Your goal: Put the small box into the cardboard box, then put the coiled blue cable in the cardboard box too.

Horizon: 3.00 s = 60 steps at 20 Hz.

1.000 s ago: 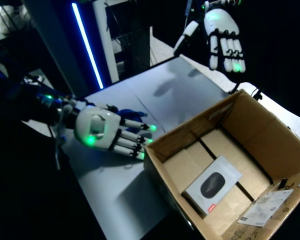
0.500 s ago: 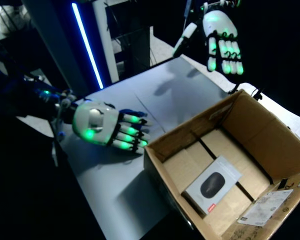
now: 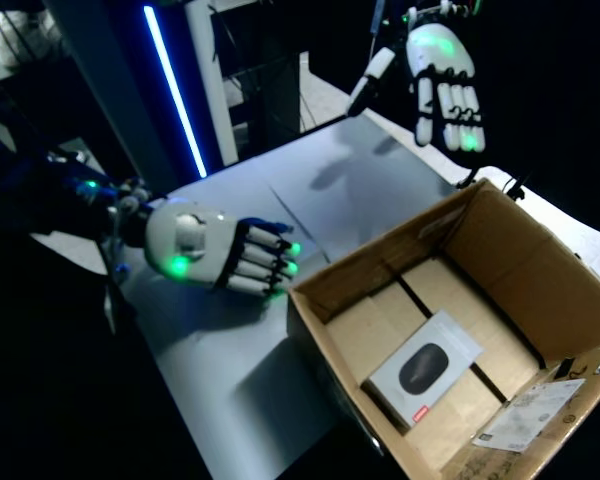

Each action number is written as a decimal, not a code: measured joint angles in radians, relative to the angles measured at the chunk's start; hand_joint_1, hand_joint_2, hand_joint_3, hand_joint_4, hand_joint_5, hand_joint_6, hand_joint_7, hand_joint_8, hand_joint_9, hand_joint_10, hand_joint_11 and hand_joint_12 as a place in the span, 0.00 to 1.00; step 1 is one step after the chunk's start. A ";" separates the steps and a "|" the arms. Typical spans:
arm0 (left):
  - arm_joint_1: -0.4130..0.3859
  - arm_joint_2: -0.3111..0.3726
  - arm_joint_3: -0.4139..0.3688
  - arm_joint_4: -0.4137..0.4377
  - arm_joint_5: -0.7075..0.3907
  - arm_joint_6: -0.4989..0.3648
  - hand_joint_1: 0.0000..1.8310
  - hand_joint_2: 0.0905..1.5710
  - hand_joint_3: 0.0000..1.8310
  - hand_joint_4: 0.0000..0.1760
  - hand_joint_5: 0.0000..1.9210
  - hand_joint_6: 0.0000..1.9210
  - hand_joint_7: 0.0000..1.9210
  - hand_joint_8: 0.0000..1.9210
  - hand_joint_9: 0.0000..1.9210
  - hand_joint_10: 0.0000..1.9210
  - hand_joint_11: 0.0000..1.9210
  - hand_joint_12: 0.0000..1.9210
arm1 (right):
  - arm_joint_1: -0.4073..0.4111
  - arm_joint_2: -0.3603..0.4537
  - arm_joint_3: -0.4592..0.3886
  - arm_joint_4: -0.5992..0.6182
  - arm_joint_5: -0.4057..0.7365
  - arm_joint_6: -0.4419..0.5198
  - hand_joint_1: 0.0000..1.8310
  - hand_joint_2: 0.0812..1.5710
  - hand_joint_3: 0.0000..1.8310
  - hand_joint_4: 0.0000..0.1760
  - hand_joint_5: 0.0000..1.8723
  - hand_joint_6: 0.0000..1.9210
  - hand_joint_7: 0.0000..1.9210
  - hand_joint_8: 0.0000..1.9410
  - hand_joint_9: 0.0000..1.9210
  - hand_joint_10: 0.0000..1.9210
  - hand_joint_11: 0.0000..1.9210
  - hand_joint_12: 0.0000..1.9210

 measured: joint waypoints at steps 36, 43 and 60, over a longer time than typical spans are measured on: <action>0.002 -0.037 0.029 -0.012 -0.016 -0.039 0.23 0.54 0.00 1.00 0.00 0.00 0.00 0.00 0.00 0.00 0.00 0.00 | 0.190 0.201 -0.130 -0.054 0.255 -0.003 0.79 0.81 0.00 0.00 0.42 0.95 0.65 1.00 0.83 1.00 0.91 1.00; 0.002 -0.040 0.029 -0.014 -0.018 -0.042 0.23 0.54 0.00 1.00 0.00 0.00 0.00 0.00 0.00 0.00 0.01 0.01 | 0.219 0.201 -0.126 -0.046 0.281 -0.005 0.56 0.84 0.01 0.00 0.32 0.85 0.64 1.00 0.80 1.00 0.87 1.00; 0.006 -0.043 0.029 -0.013 -0.021 -0.049 0.23 0.54 0.00 1.00 0.00 0.00 0.00 0.00 0.00 0.00 0.01 0.00 | 0.063 0.146 -0.128 -0.026 0.238 -0.006 0.39 0.55 0.00 0.72 0.25 0.00 0.22 0.00 0.25 0.03 0.02 0.58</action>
